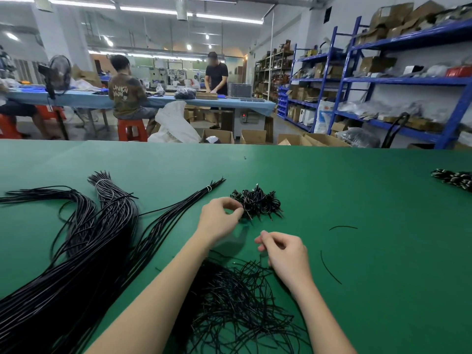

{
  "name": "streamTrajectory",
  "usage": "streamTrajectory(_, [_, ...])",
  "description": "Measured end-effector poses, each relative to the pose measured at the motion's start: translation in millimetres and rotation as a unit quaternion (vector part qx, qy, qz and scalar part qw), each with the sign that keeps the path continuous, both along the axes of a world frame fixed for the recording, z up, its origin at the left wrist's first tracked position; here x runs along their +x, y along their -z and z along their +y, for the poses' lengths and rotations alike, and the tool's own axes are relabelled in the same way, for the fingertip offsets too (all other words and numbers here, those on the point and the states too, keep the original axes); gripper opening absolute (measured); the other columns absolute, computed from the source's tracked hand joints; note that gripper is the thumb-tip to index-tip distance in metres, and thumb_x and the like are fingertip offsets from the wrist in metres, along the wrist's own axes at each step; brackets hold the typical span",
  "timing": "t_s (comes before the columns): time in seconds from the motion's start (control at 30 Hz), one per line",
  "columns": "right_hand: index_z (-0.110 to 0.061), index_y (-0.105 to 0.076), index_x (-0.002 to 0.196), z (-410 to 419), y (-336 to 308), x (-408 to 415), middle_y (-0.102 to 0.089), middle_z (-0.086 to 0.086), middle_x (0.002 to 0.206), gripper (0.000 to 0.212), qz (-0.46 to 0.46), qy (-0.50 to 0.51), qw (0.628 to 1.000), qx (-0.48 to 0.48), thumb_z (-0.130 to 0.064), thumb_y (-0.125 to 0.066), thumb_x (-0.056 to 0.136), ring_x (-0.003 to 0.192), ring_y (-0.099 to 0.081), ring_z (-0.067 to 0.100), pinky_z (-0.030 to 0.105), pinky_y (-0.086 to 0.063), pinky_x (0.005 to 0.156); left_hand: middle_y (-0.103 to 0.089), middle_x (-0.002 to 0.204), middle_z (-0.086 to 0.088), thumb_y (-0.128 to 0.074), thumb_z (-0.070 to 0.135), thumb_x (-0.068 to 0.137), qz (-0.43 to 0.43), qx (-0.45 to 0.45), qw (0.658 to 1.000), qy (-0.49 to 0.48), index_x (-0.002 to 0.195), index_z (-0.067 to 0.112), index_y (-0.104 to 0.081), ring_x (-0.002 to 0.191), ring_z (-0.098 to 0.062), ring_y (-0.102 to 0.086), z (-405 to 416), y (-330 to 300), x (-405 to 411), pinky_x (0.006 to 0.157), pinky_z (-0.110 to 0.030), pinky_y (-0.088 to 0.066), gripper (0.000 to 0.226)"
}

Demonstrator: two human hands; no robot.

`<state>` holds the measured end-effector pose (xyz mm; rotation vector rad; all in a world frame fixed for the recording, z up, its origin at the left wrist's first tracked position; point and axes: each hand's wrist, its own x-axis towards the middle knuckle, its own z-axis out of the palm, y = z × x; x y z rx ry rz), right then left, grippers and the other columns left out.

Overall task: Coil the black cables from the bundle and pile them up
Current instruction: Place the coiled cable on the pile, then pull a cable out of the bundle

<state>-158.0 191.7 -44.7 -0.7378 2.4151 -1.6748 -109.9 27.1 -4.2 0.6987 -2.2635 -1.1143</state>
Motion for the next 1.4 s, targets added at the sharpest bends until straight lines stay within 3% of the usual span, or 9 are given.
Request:
streamTrajectory(0.1, [-0.038, -0.078, 0.084, -0.9, -6.1, 7.3, -0.073, -0.007, 0.073, 0.024, -0.014, -0.036, 0.996, -0.077, -0.033, -0.061, 0.1, 0.053, -0.056, 0.008, 0.032, -0.05, 0.056, -0.072, 0.086, 0.02, -0.067, 0.03, 0.09, -0.02, -0.038, 0.999, 0.014, 0.088, 0.026, -0.077, 0.077, 0.001, -0.067, -1.2, 7.5, 26.6, 0.07, -0.009, -0.043, 0.011])
streamTrajectory(0.17, [-0.029, -0.078, 0.095, -5.4, -12.0, 11.1, -0.069, -0.004, 0.07, 0.021, -0.138, -0.051, 0.97, -0.191, -0.021, -0.059, 0.101, 0.053, -0.054, 0.008, 0.023, -0.046, 0.05, -0.071, 0.081, 0.022, -0.068, 0.032, 0.09, -0.027, -0.05, 0.998, 0.023, 0.083, 0.028, -0.076, 0.073, 0.005, -0.065, -1.0, 12.7, 38.2, 0.064, -0.004, -0.04, 0.011])
streamTrajectory(0.23, [-0.019, -0.071, 0.112, -8.2, -17.3, 11.9, -0.065, -0.002, 0.069, 0.017, -0.295, -0.051, 0.908, -0.292, -0.018, -0.059, 0.1, 0.055, -0.056, 0.007, 0.02, -0.047, 0.047, -0.07, 0.078, 0.022, -0.067, 0.034, 0.09, -0.048, -0.063, 0.996, 0.032, 0.081, 0.031, -0.073, 0.073, 0.006, -0.064, -2.1, 15.7, 43.0, 0.069, -0.013, -0.046, 0.011])
streamTrajectory(0.33, [-0.01, -0.065, 0.122, -4.1, -17.5, 10.4, -0.061, 0.003, 0.081, 0.024, -0.373, -0.056, 0.866, -0.329, -0.018, -0.056, 0.1, 0.067, -0.058, 0.01, 0.019, -0.051, 0.051, -0.068, 0.08, 0.019, -0.063, 0.037, 0.091, -0.081, -0.078, 0.994, 0.0, 0.085, 0.035, -0.07, 0.08, -0.008, -0.067, -9.7, 16.9, 47.9, 0.079, -0.027, -0.053, 0.01])
streamTrajectory(0.5, [-0.009, -0.066, 0.119, -1.0, -14.8, 6.7, -0.059, 0.0, 0.081, 0.025, -0.372, -0.078, 0.867, -0.322, -0.021, -0.052, 0.102, 0.062, -0.055, 0.007, 0.015, -0.045, 0.047, -0.059, 0.126, -0.005, -0.052, 0.04, 0.097, -0.202, -0.172, 0.959, -0.104, 0.121, 0.022, -0.062, 0.119, -0.027, -0.052, -30.7, 21.5, 55.9, 0.097, -0.038, -0.042, 0.032])
streamTrajectory(0.67, [-0.009, -0.07, 0.113, -7.8, -6.7, 8.9, -0.063, -0.005, 0.071, 0.023, -0.325, -0.088, 0.908, -0.249, -0.023, -0.058, 0.099, 0.057, -0.055, 0.007, 0.017, -0.042, 0.045, -0.05, 0.135, -0.013, -0.049, 0.04, 0.098, -0.245, -0.171, 0.949, -0.101, 0.13, 0.015, -0.054, 0.128, -0.031, -0.042, -33.1, 26.5, 60.4, 0.105, -0.043, -0.039, 0.041])
streamTrajectory(0.8, [-0.008, -0.071, 0.111, -8.4, -6.7, 8.6, -0.063, -0.005, 0.072, 0.024, -0.307, -0.098, 0.915, -0.243, -0.024, -0.059, 0.098, 0.059, -0.057, 0.007, 0.018, -0.043, 0.046, -0.047, 0.14, -0.016, -0.048, 0.041, 0.098, -0.279, -0.179, 0.934, -0.13, 0.134, 0.012, -0.05, 0.132, -0.034, -0.04, -39.3, 26.4, 65.3, 0.108, -0.044, -0.037, 0.046])
streamTrajectory(1.17, [-0.01, -0.073, 0.104, -15.0, -12.0, 22.4, -0.063, -0.002, 0.075, 0.02, -0.262, -0.131, 0.939, -0.179, -0.021, -0.057, 0.1, 0.063, -0.056, 0.01, 0.024, -0.043, 0.056, -0.062, 0.123, -0.014, -0.049, 0.016, 0.093, -0.317, -0.22, 0.906, -0.175, 0.119, 0.01, -0.054, 0.116, -0.034, -0.059, -52.3, 23.8, 73.2, 0.091, -0.039, -0.045, 0.026])
streamTrajectory(1.4, [-0.012, -0.074, 0.102, -14.7, -12.3, 23.1, -0.064, -0.003, 0.073, 0.019, -0.266, -0.129, 0.938, -0.179, -0.02, -0.057, 0.1, 0.061, -0.056, 0.008, 0.021, -0.045, 0.052, -0.065, 0.116, -0.007, -0.053, 0.016, 0.091, -0.362, -0.215, 0.897, -0.133, 0.097, 0.019, -0.055, 0.102, -0.027, -0.062, -47.5, 11.8, 72.4, 0.076, -0.03, -0.037, 0.007])
